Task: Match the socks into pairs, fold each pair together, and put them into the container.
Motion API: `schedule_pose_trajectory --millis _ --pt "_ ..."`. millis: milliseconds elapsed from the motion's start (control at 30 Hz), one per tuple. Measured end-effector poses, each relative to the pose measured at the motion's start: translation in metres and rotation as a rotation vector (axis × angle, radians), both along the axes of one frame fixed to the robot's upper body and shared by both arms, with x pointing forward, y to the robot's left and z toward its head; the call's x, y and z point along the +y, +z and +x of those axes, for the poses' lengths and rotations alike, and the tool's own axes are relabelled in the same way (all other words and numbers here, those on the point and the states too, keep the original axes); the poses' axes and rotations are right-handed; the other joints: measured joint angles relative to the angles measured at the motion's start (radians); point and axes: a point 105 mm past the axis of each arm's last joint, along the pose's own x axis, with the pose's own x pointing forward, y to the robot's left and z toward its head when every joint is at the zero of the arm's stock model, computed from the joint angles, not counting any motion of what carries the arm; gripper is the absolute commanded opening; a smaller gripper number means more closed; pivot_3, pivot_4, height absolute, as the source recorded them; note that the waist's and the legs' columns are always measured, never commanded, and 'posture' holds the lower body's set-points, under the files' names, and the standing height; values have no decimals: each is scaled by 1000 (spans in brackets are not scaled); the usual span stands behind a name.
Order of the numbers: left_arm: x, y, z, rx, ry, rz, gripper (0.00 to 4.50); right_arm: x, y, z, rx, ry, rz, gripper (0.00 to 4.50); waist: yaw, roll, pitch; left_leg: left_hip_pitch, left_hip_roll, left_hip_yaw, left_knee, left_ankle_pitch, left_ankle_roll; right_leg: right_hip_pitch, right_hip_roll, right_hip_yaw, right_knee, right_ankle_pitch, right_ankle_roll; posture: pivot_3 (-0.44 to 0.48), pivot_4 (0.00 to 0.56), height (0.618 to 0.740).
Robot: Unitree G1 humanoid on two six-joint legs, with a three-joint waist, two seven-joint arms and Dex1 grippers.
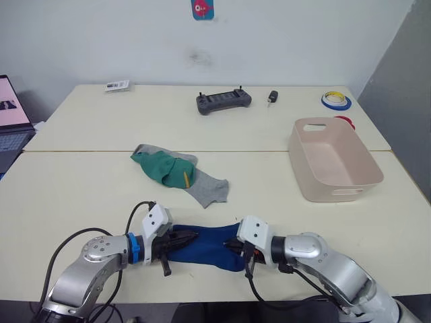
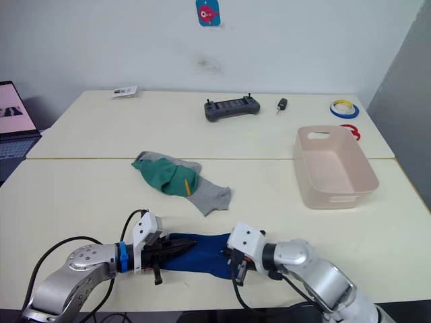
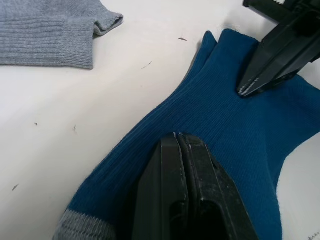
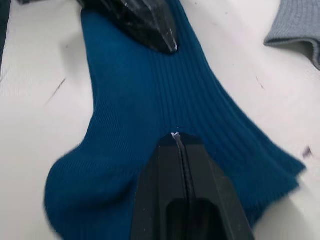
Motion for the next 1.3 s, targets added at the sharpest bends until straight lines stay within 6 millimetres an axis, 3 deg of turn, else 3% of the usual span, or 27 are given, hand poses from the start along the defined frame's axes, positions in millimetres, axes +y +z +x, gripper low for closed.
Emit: schedule_pose_trajectory --millis 167,333,433,633,700,967,1033,1167,1300 --pt "1 -2 -1 7 12 7 48 -25 0 0 -13 -51 -20 0 1 0 -1 14 0 0 -8 -1 2 13 0 0 -8 0 0 0 150 740" --pt "-1 1 2 27 38 -30 48 -36 8 6 -39 -90 35 0 2 0 -3 15 0 1 -12 -1 2 13 0 -1 -10 0 0 0 150 740" --pt "-4 11 2 53 42 -80 48 -31 21 6 -79 -61 99 0 1 -1 -1 13 0 0 -12 -1 2 11 0 -1 -10 0 0 0 150 740" --pt "-16 56 2 -25 -67 -117 48 -27 42 8 -150 -12 132 0 2 -1 0 13 0 1 -12 -1 2 11 0 0 -10 0 0 0 150 740" --pt "-25 59 3 -33 -109 -101 48 -13 46 13 -176 34 128 0 0 -1 0 13 0 1 -12 -1 2 11 1 0 -10 0 0 0 150 740" --pt "-16 4 -1 38 -116 13 48 25 6 20 -100 114 39 0 1 -1 0 11 0 1 -12 -1 2 8 1 1 -10 0 0 0 150 740" --pt "-16 2 0 5 -136 23 48 30 1 18 -96 127 25 0 3 -1 0 12 -1 1 -12 -1 2 9 0 0 -10 0 0 0 150 740" --pt "-12 -2 1 -19 -140 36 48 25 -1 18 -119 130 0 0 2 -1 -1 14 0 1 -12 -1 2 11 -1 0 -10 0 0 0 150 740" --pt "-7 -4 2 -22 -125 35 48 7 -2 17 -127 90 -16 0 2 1 -4 15 0 1 -13 -1 2 12 -1 0 -10 0 0 0 150 740"
